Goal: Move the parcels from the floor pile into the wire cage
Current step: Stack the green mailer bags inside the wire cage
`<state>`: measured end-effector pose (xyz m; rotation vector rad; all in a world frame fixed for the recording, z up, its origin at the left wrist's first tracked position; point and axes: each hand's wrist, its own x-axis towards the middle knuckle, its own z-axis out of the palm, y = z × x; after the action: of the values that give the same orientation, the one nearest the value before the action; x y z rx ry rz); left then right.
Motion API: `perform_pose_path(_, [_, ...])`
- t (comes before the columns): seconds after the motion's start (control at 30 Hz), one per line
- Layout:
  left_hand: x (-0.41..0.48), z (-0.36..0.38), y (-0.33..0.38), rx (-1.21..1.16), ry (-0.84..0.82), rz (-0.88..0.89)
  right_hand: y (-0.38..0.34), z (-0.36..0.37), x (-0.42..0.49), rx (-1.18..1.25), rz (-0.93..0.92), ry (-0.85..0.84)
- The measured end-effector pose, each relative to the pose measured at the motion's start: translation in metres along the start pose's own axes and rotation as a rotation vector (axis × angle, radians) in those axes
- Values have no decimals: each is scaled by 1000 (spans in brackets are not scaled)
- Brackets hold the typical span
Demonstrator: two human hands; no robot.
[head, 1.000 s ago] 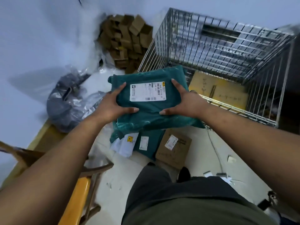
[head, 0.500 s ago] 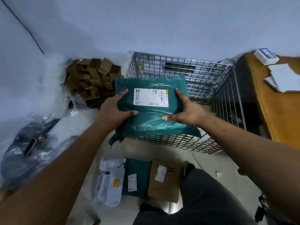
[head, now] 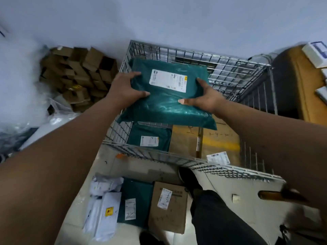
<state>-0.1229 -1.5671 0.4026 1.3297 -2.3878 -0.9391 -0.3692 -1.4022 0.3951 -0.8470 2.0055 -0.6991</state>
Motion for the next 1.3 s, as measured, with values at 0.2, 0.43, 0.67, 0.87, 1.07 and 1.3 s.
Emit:
perform_pose_path(0.2, [124, 94, -46, -25, -40, -123, 52, 12, 152, -63, 23, 61])
perform_pose_path(0.43, [203, 190, -126, 40, -112, -270, 133, 71, 267, -95, 56, -5])
perform_pose_path(0.67, [233, 246, -208, 161, -141, -373, 188, 155, 345, -17, 42, -94])
perform_pose_path(0.87, [233, 281, -258, 131, -125, -413, 224, 193, 381, -47, 17, -187])
perform_pose_path(1.07, [229, 307, -285, 143, -167, -425, 250, 211, 380, -206, 50, -188])
perform_pose_path(1.3, [231, 328, -304, 69, -155, -383, 261, 224, 388, -257, 71, -127])
